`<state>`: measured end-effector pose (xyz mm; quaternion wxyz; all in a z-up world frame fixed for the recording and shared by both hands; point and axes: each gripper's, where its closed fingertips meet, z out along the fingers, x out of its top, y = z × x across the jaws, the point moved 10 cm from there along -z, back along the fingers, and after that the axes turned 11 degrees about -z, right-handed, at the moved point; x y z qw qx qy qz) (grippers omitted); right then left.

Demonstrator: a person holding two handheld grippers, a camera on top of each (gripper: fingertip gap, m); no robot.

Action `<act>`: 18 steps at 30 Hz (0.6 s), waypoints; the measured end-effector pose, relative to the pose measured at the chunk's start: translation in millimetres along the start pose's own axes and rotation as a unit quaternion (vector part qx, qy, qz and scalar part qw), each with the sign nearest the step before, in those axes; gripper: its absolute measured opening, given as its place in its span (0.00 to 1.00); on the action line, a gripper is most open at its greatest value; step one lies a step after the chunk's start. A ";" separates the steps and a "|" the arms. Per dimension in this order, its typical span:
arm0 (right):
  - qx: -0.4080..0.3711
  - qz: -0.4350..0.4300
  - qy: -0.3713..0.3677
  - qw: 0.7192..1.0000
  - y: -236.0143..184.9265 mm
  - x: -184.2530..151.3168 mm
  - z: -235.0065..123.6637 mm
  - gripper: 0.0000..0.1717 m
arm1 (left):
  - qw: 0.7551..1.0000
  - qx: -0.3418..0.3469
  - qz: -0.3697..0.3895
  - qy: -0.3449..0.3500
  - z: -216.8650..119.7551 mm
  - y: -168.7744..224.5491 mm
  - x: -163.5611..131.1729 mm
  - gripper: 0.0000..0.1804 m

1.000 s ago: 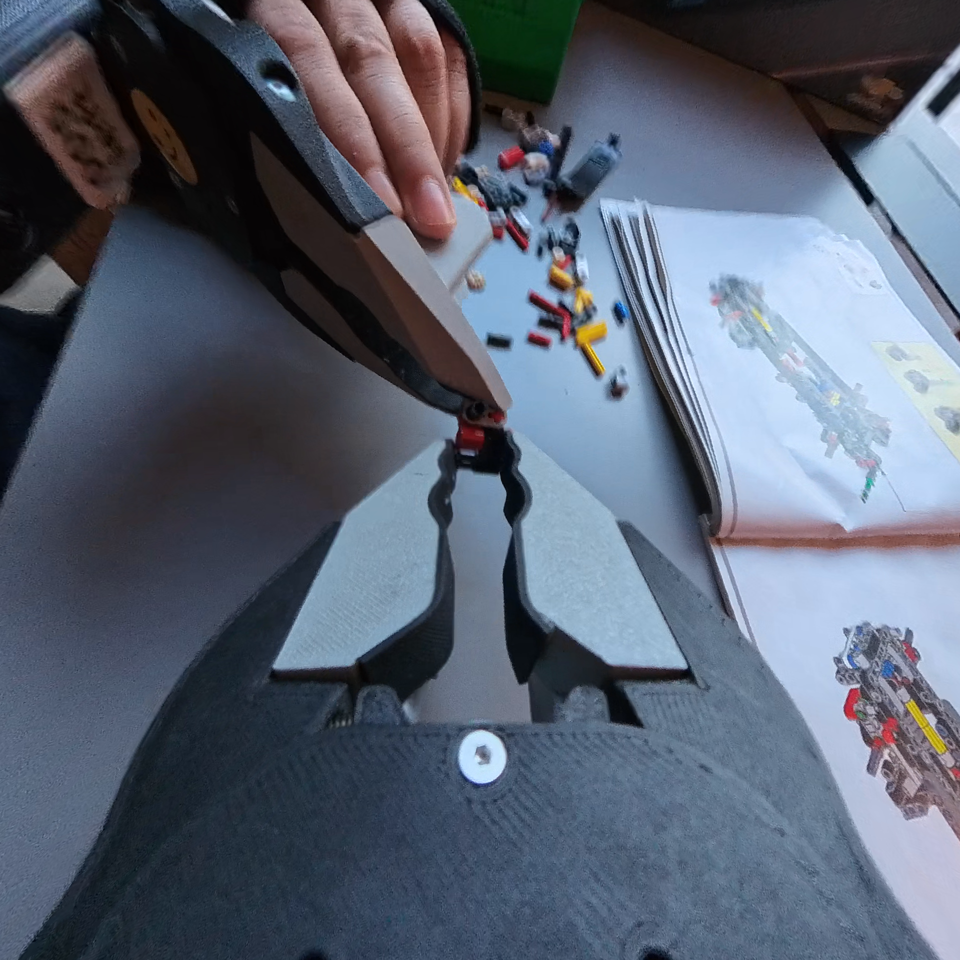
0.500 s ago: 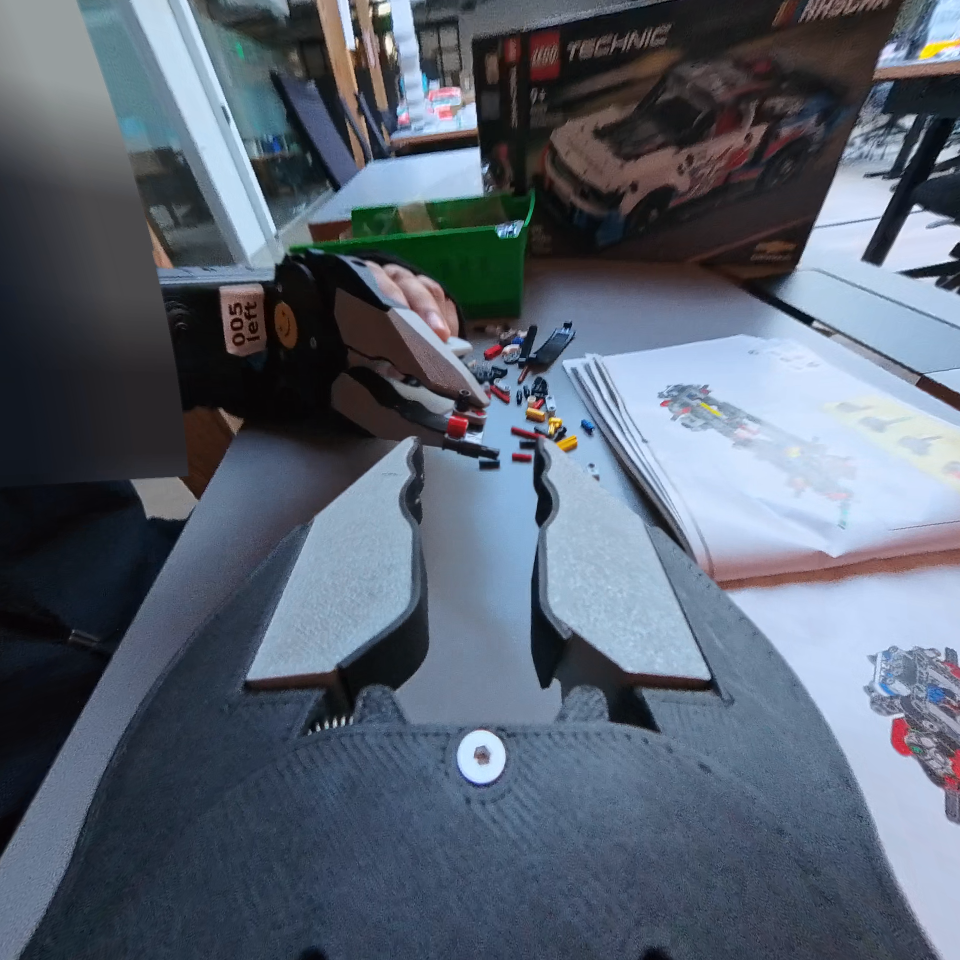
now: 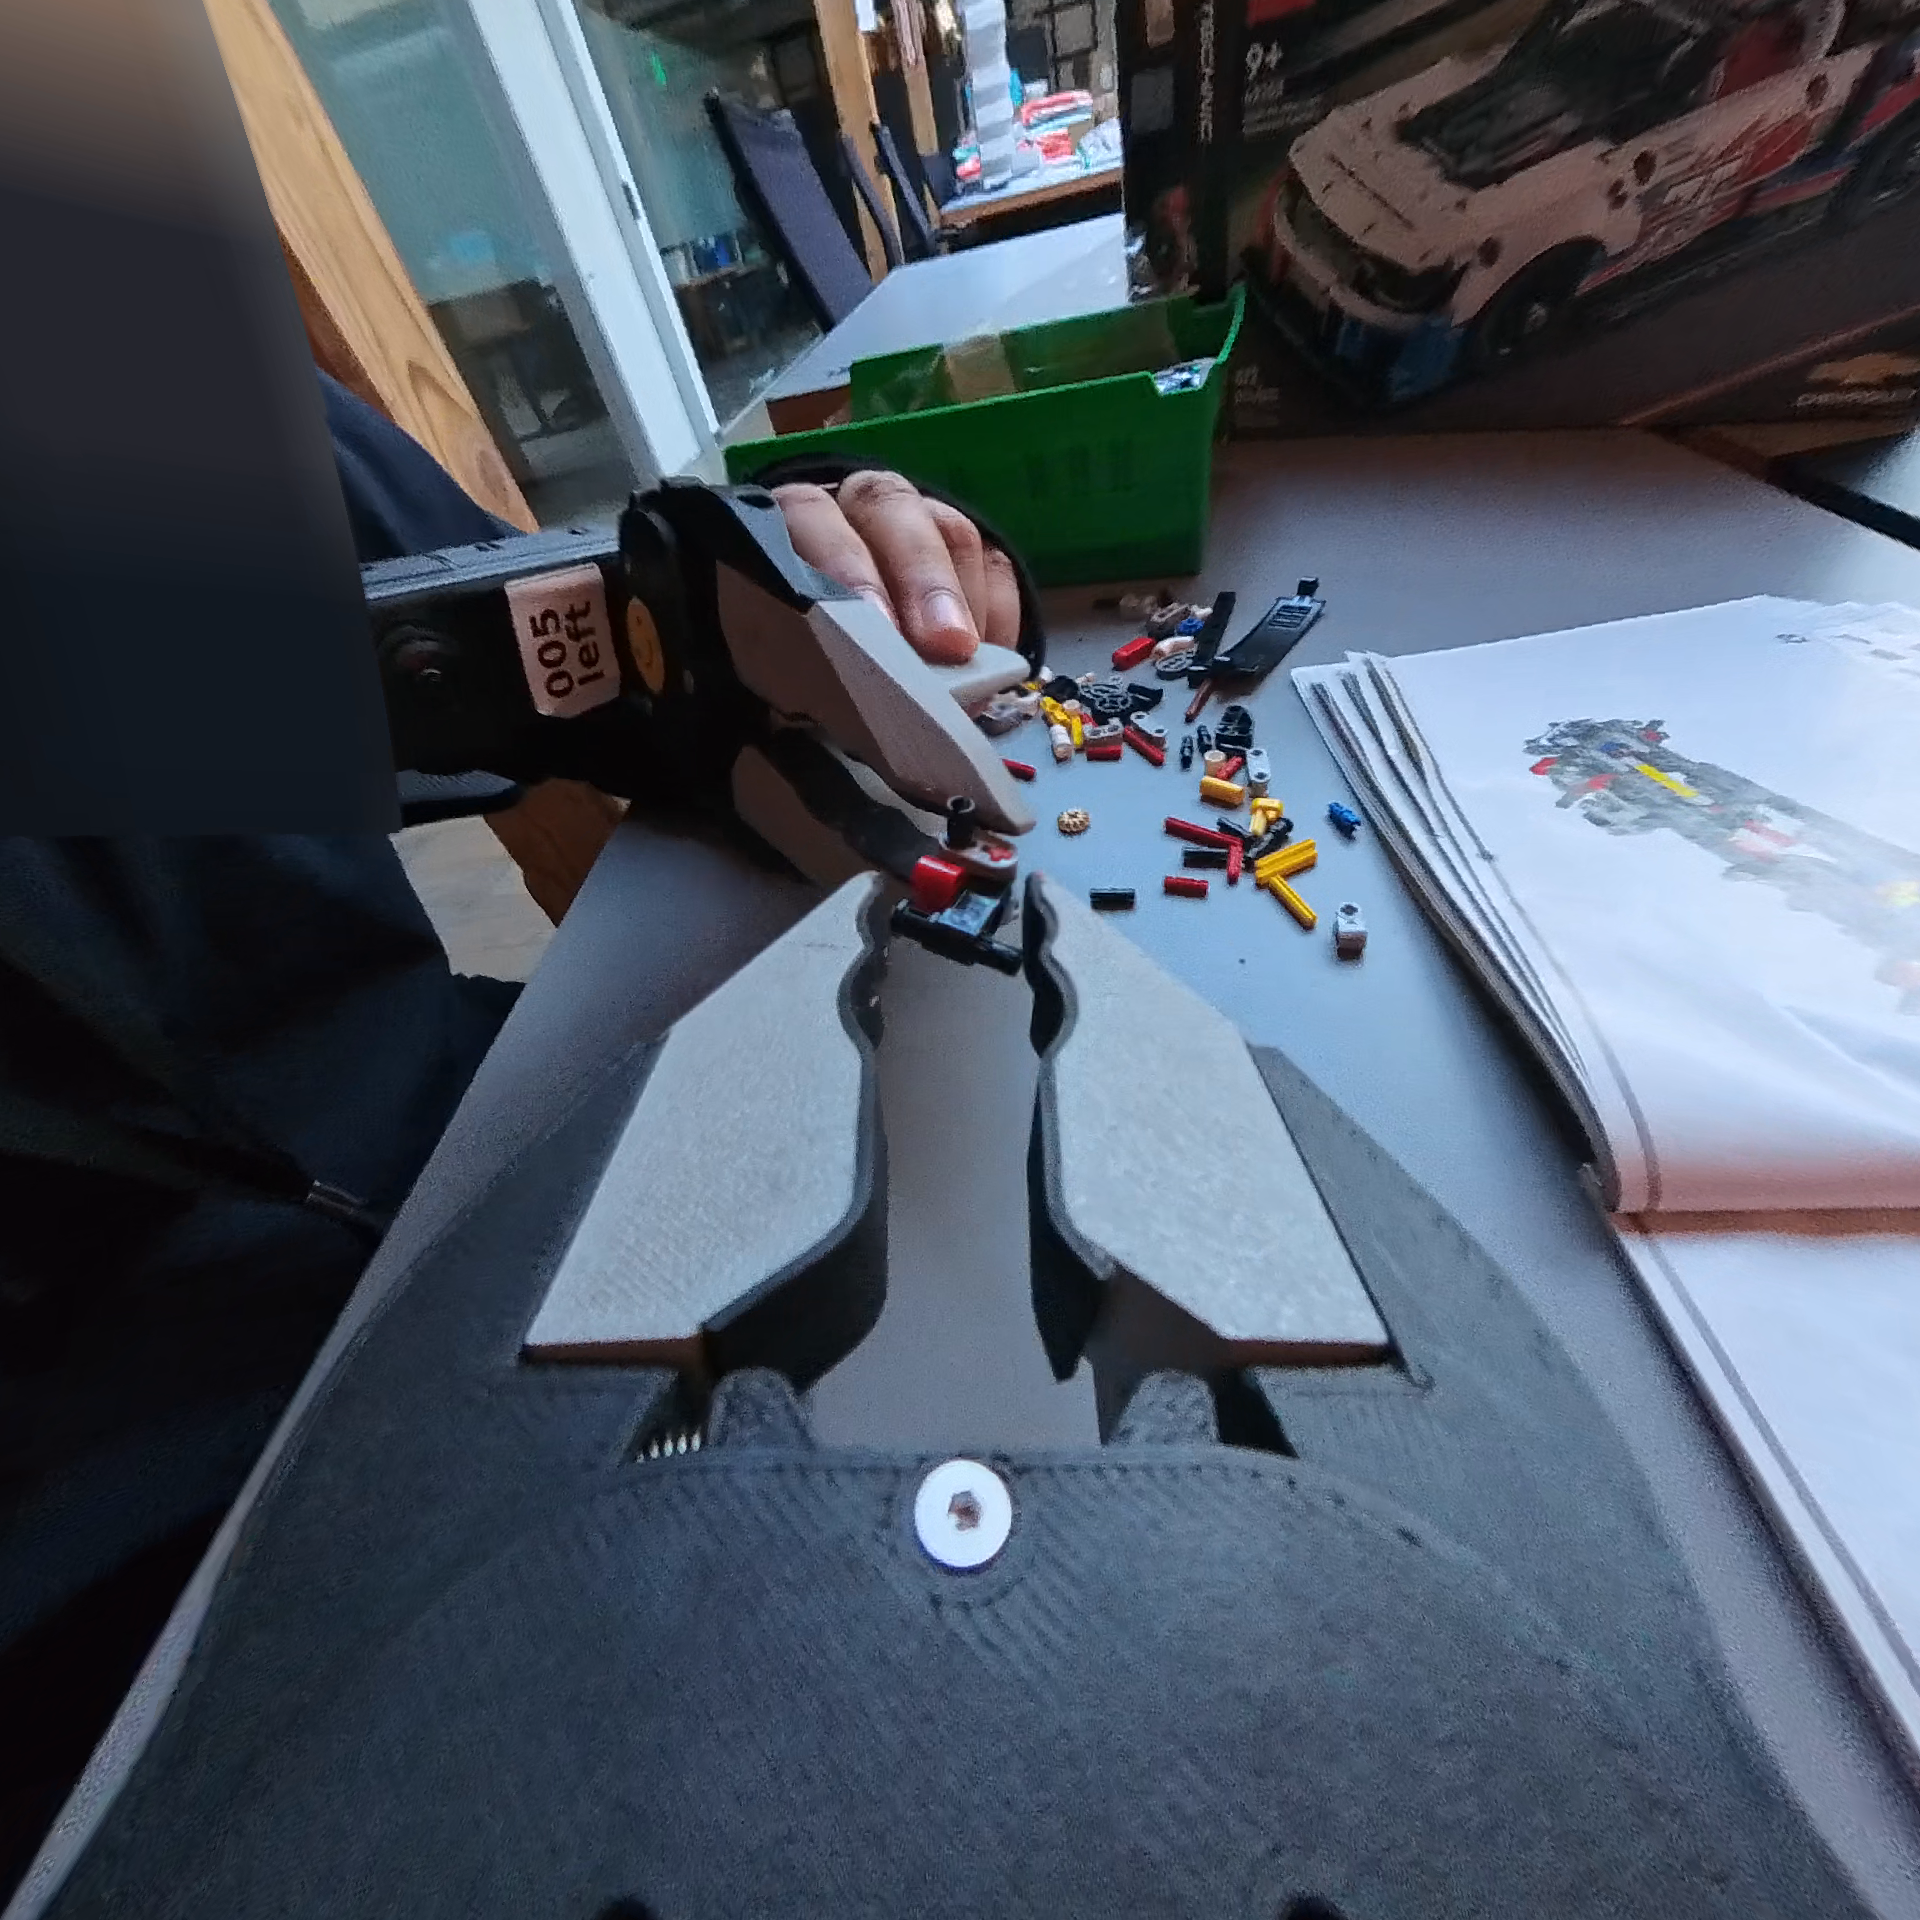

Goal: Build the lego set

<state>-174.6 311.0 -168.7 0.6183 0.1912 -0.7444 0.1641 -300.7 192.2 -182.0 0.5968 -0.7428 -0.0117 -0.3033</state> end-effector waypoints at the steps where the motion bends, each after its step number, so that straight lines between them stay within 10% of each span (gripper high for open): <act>1: -0.008 -0.004 -0.007 1.000 0.5 -0.9 0.8 0.13 | 1.000 -0.002 0.000 -0.006 0.8 0.2 -2.1 0.08; 18: -0.146 -0.047 -0.288 0.945 13.1 -43.4 21.8 0.09 | 0.972 -0.085 -0.079 -0.202 22.8 10.8 -41.3 0.09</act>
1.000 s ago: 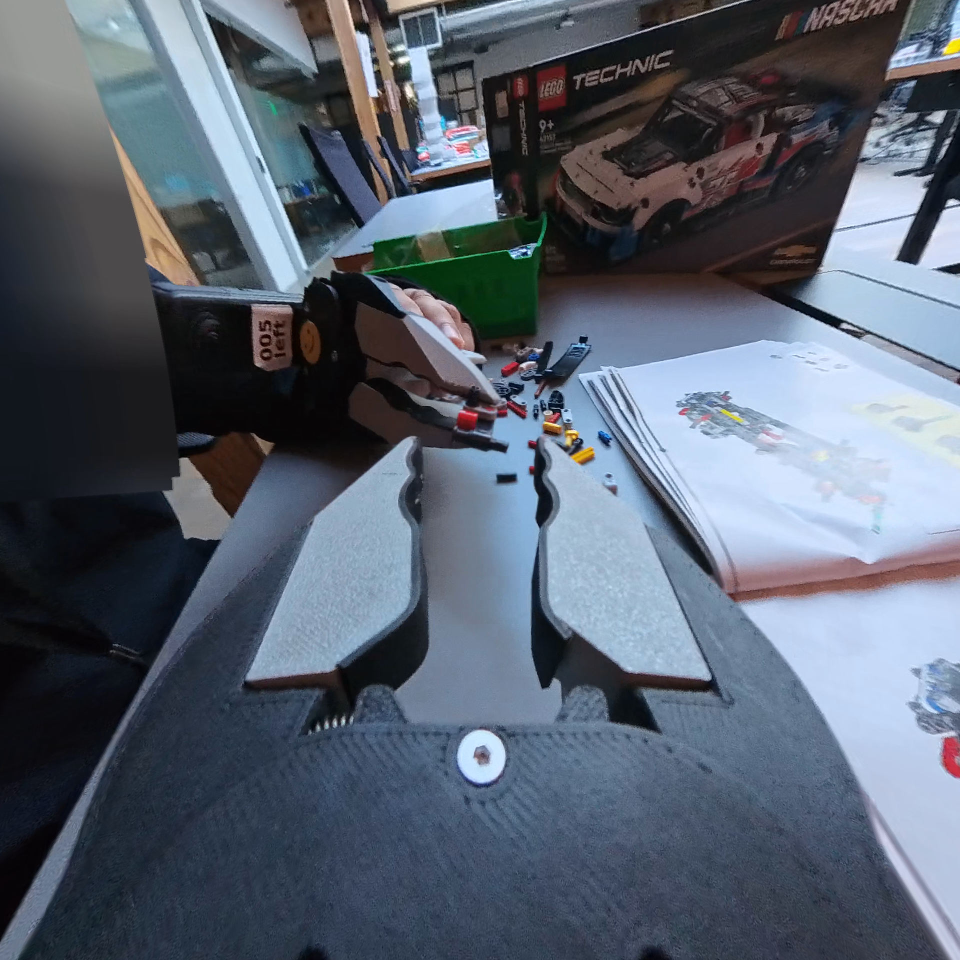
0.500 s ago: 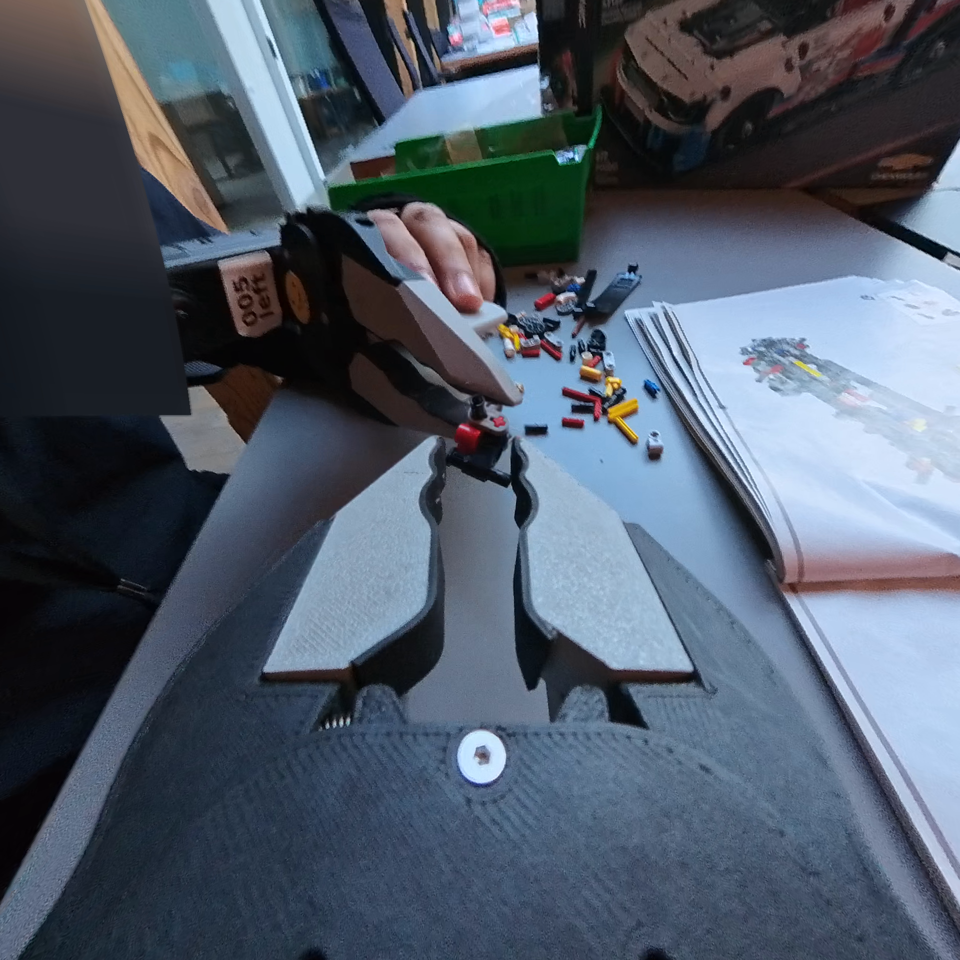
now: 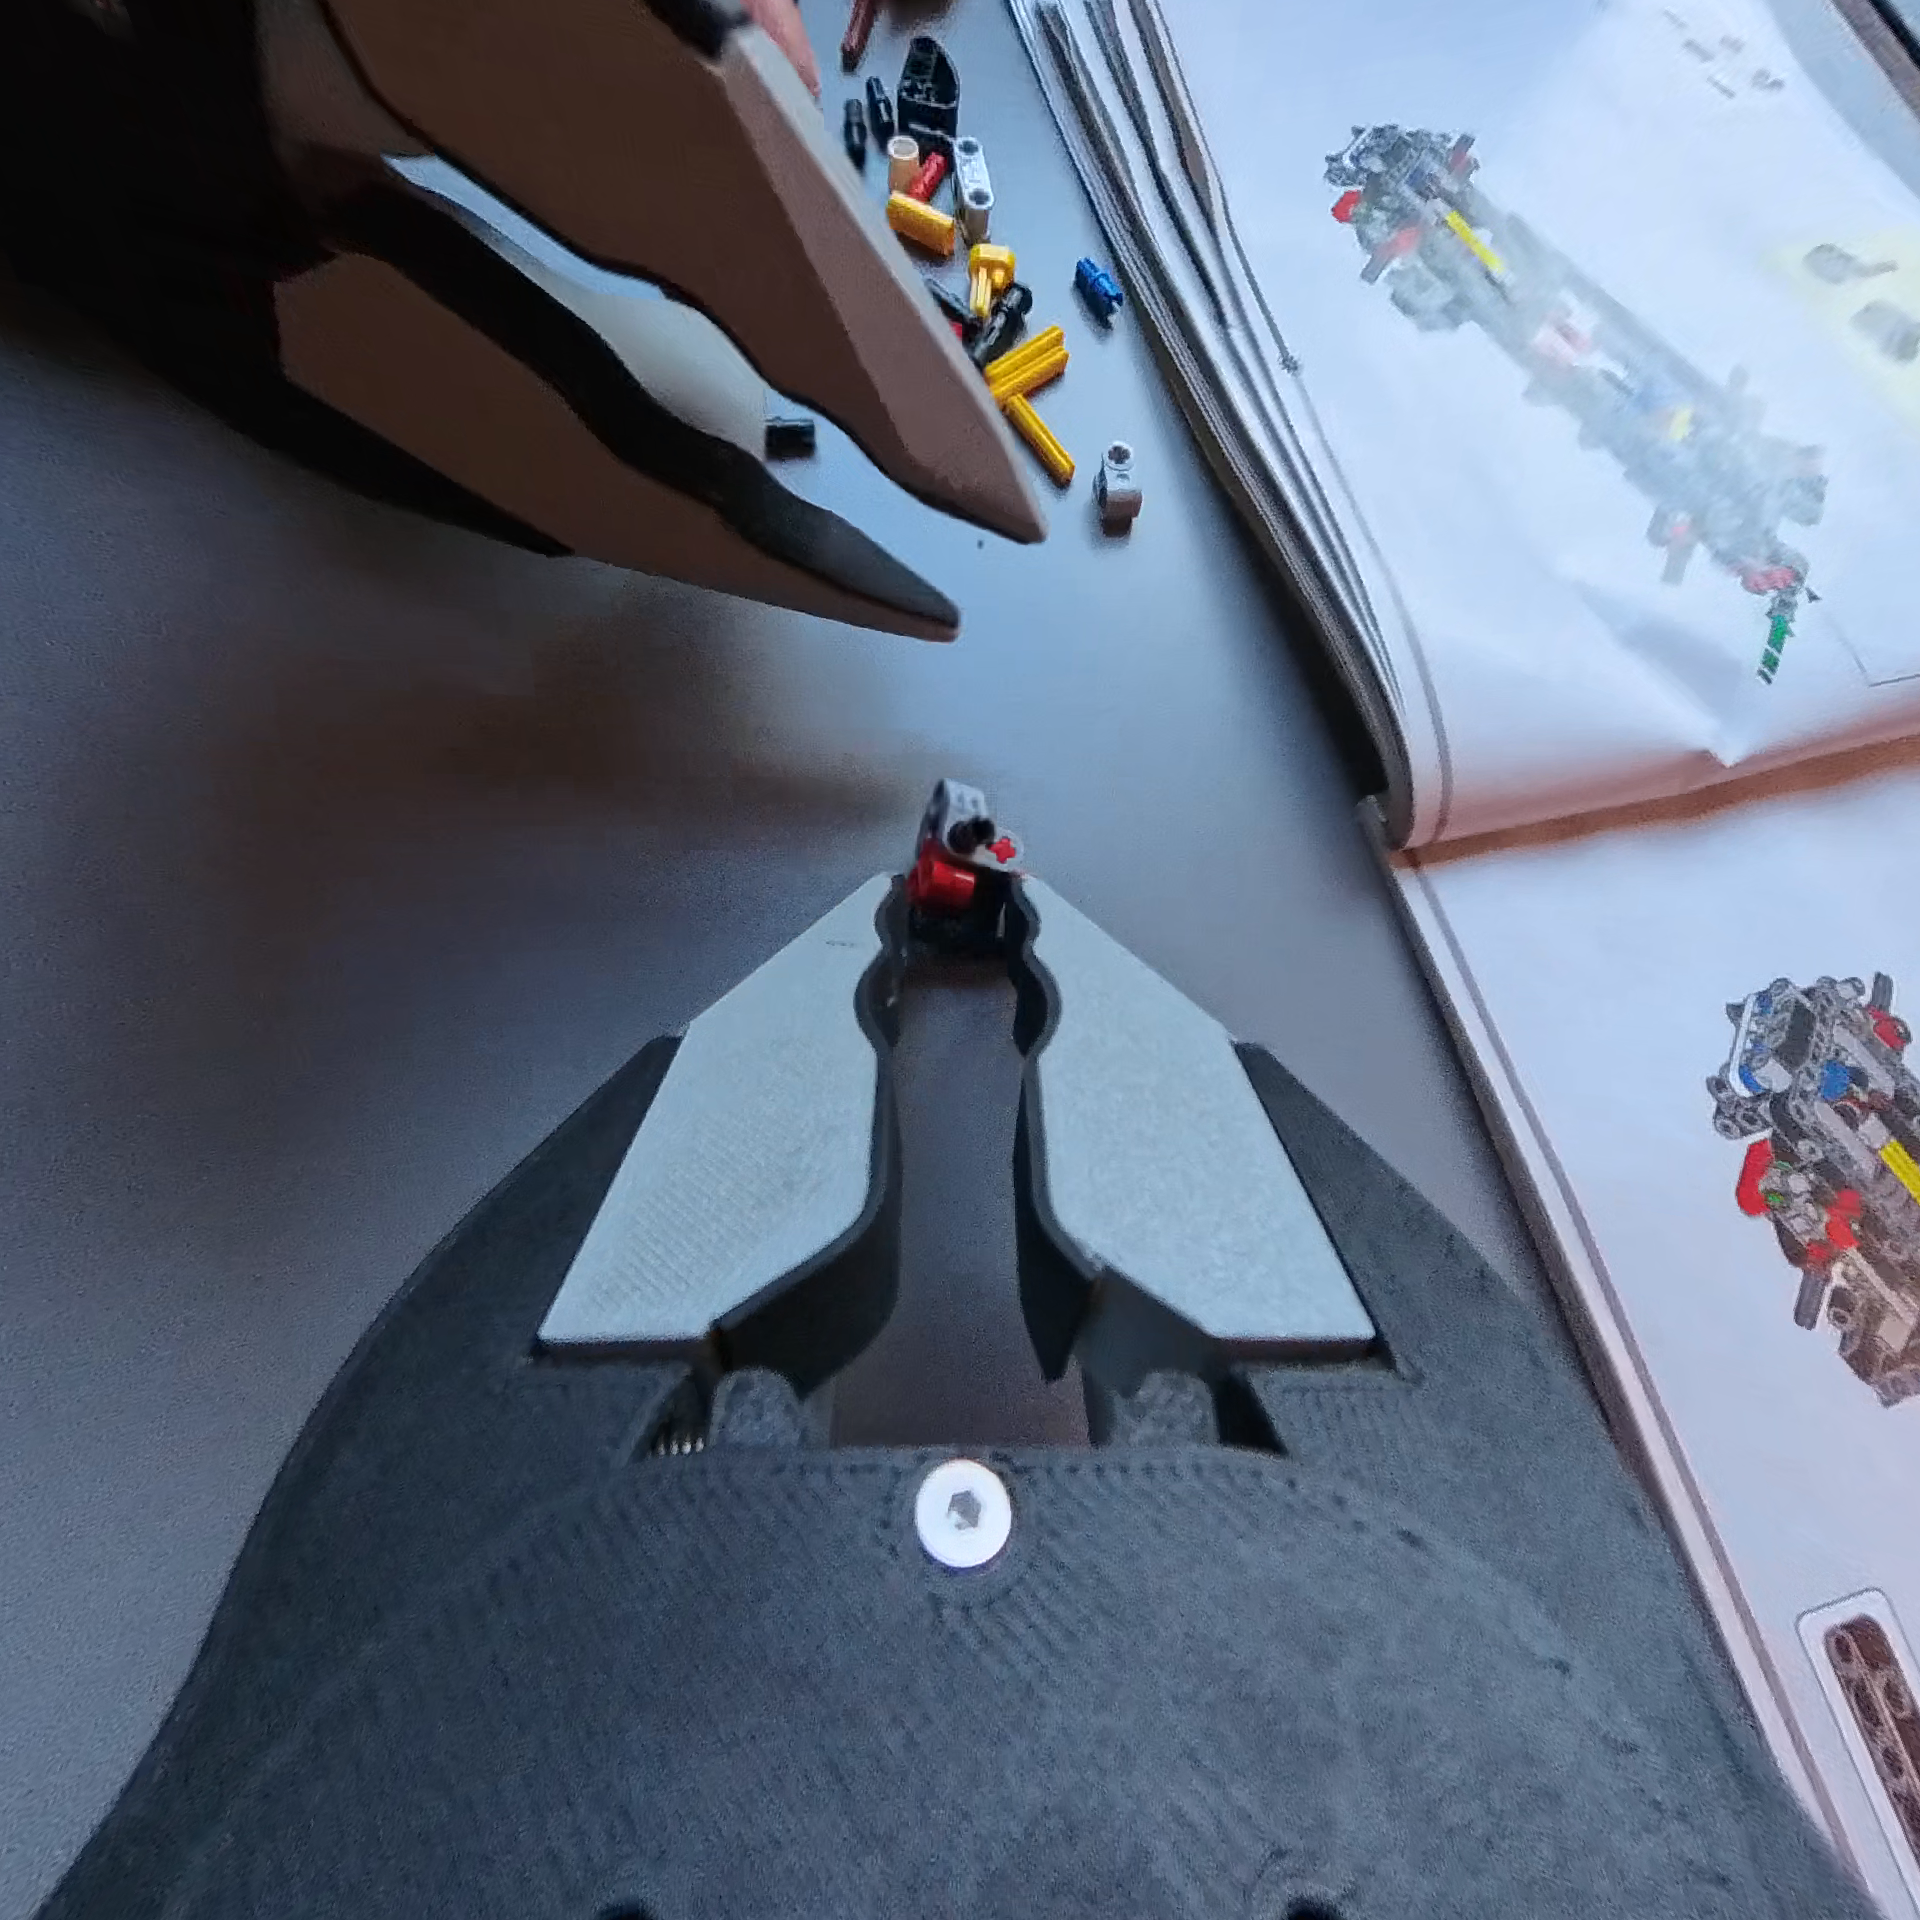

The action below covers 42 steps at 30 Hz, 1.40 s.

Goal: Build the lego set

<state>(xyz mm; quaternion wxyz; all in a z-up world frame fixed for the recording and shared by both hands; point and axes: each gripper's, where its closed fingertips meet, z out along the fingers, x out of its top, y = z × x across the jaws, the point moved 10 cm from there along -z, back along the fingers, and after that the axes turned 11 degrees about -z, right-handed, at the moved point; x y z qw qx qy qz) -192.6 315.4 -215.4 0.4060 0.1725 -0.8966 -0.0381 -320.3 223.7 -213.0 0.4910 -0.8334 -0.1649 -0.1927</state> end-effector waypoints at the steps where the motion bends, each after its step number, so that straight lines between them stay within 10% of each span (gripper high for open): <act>1: 0.002 -0.002 0.002 1.000 -0.7 0.4 0.4 0.09 | 1.000 -0.002 0.000 -0.012 1.9 0.7 -1.7 0.08; 22: 0.035 -0.008 0.026 0.999 -6.3 6.5 -4.1 0.15 | 0.994 0.007 -0.089 -0.066 4.8 -16.8 -16.6 0.00; 42: -0.086 -0.006 0.079 0.993 10.3 11.0 -29.9 0.12 | 0.995 0.010 -0.073 -0.073 2.6 -14.7 -14.4 0.00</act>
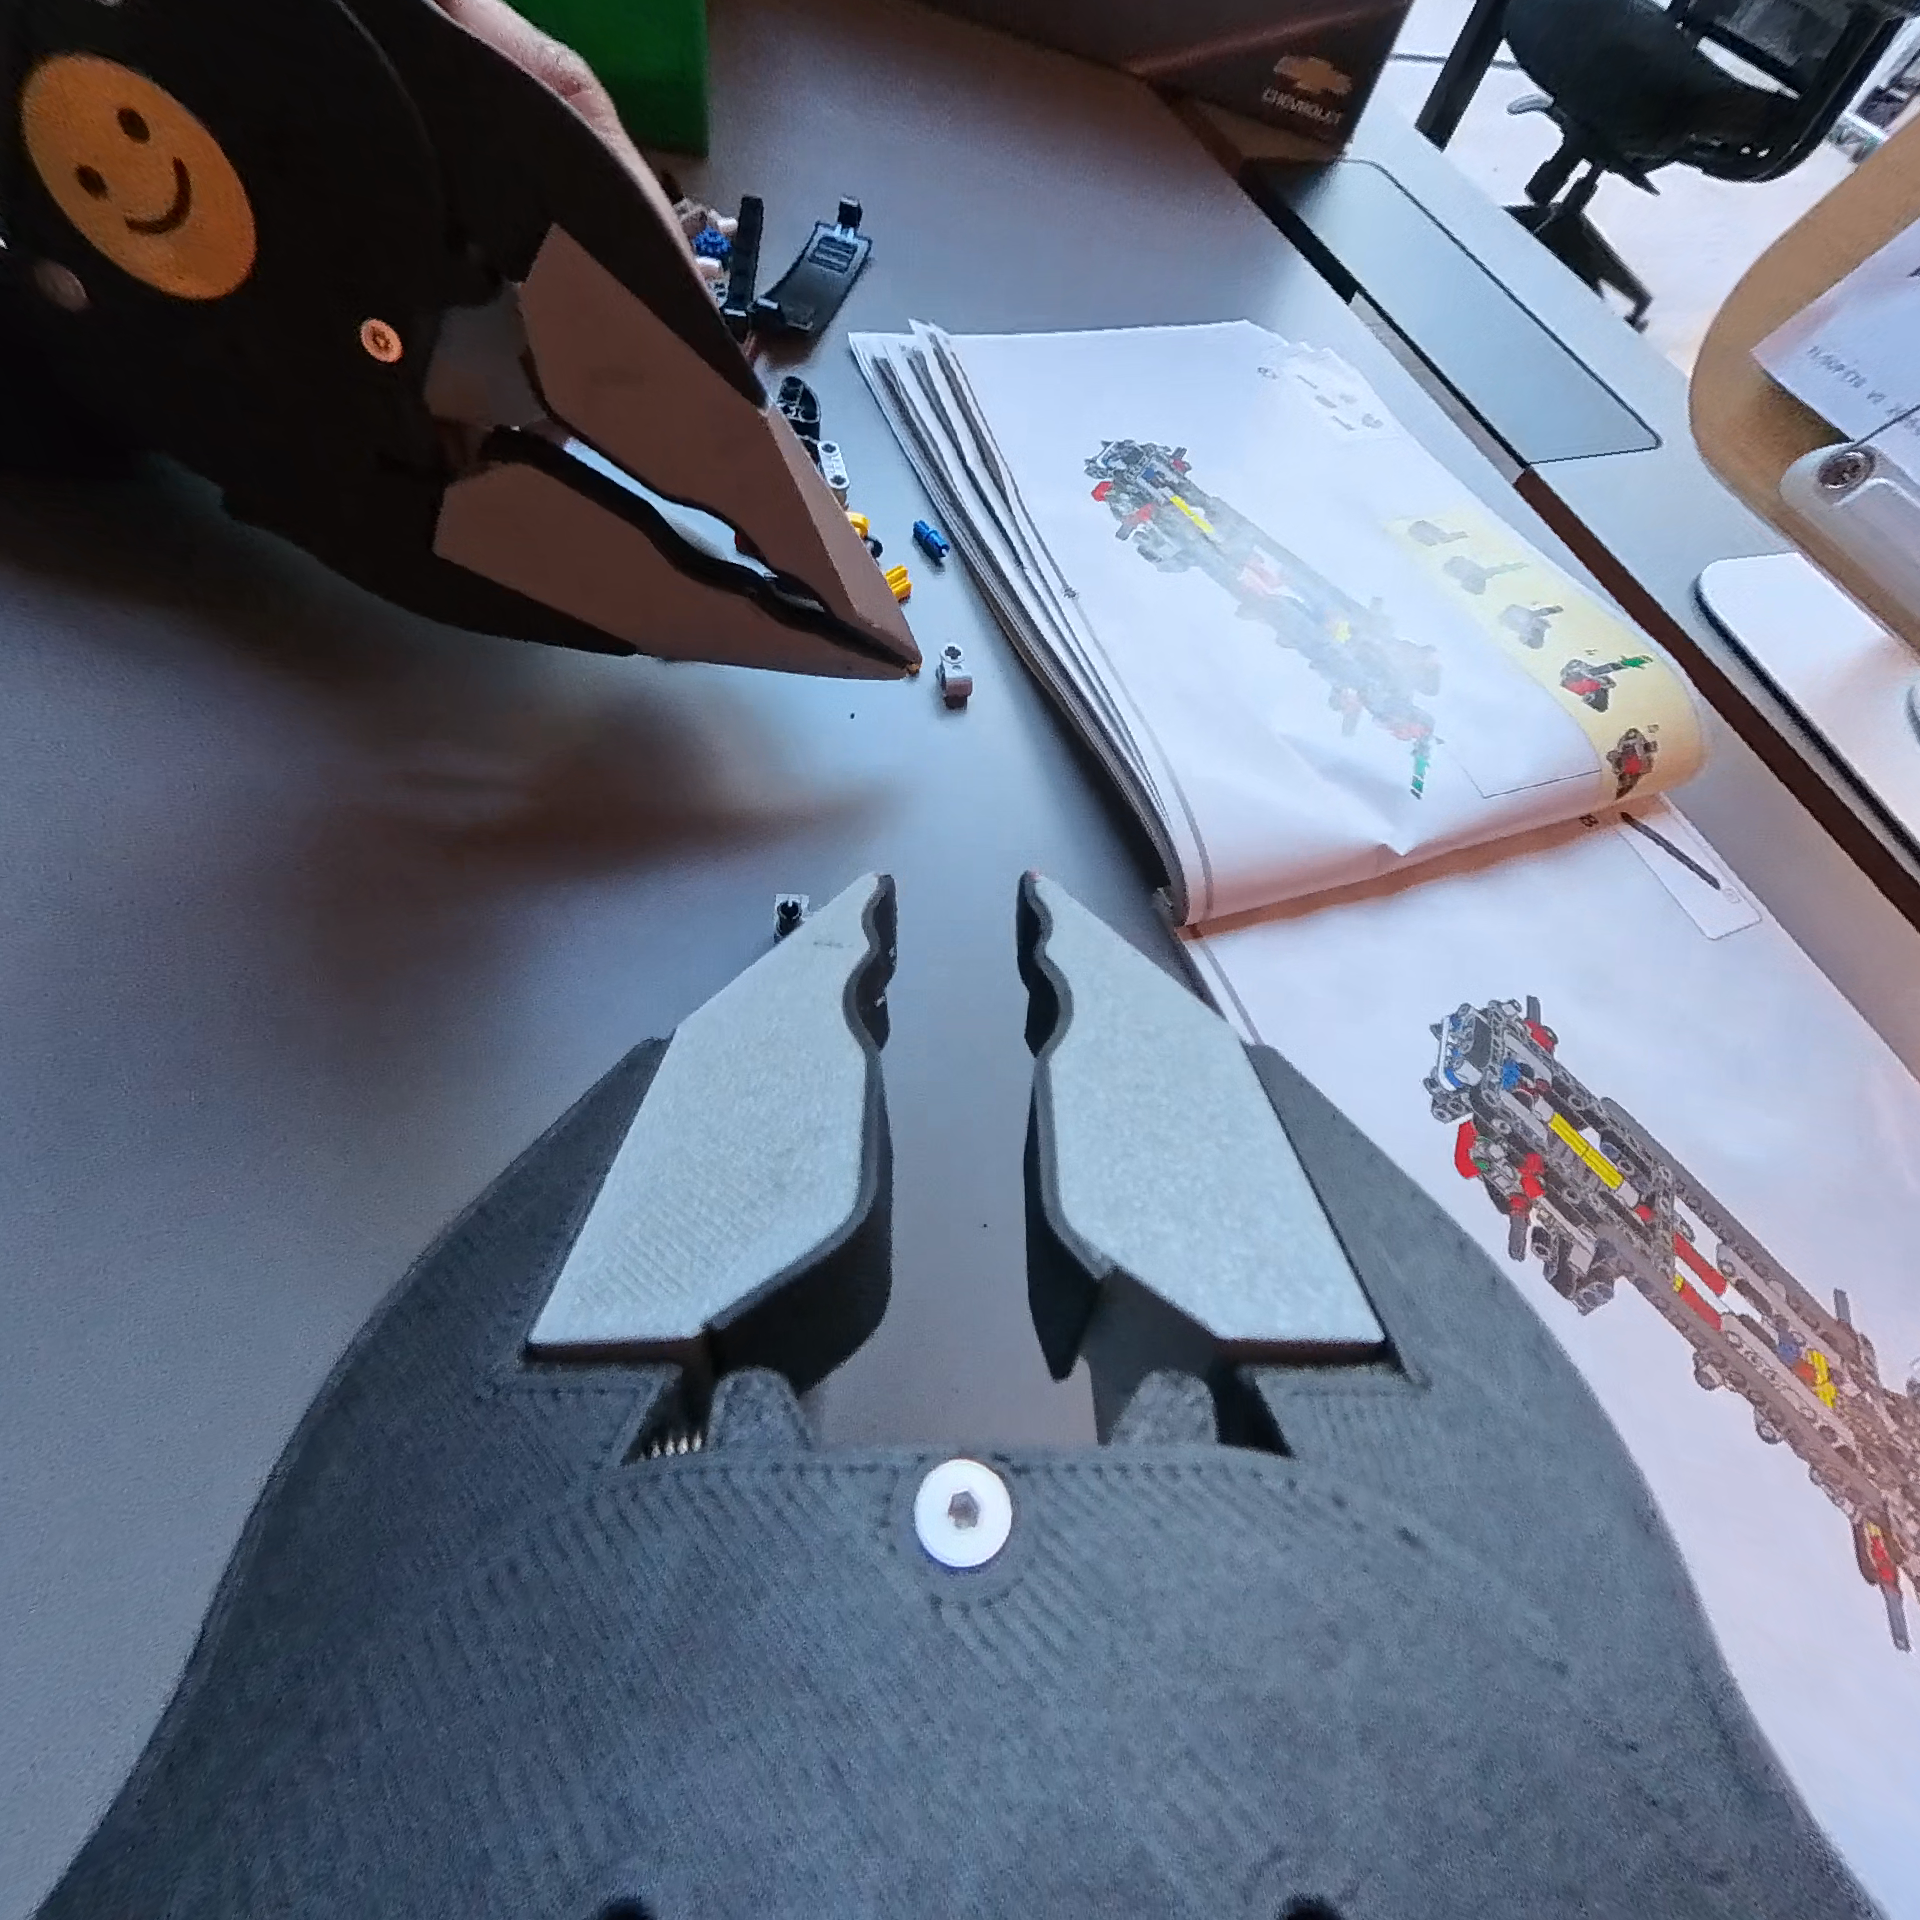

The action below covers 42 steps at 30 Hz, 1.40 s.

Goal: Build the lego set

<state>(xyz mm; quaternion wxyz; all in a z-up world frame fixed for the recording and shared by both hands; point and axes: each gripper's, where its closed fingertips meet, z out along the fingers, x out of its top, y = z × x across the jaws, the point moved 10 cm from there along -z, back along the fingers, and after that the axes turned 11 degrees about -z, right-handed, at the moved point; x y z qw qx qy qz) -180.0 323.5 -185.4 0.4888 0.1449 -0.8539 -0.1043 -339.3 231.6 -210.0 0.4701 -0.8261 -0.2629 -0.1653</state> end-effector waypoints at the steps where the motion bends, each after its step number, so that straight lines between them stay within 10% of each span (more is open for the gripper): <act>1: -0.001 -0.003 -0.003 1.000 -0.6 0.0 0.6 0.11 | 1.000 0.000 0.000 0.000 0.1 0.0 0.0 0.00; 42: -0.039 0.011 -0.041 0.998 6.9 -10.3 6.7 0.04 | 1.000 -0.010 0.007 -0.011 3.9 3.6 -1.6 0.00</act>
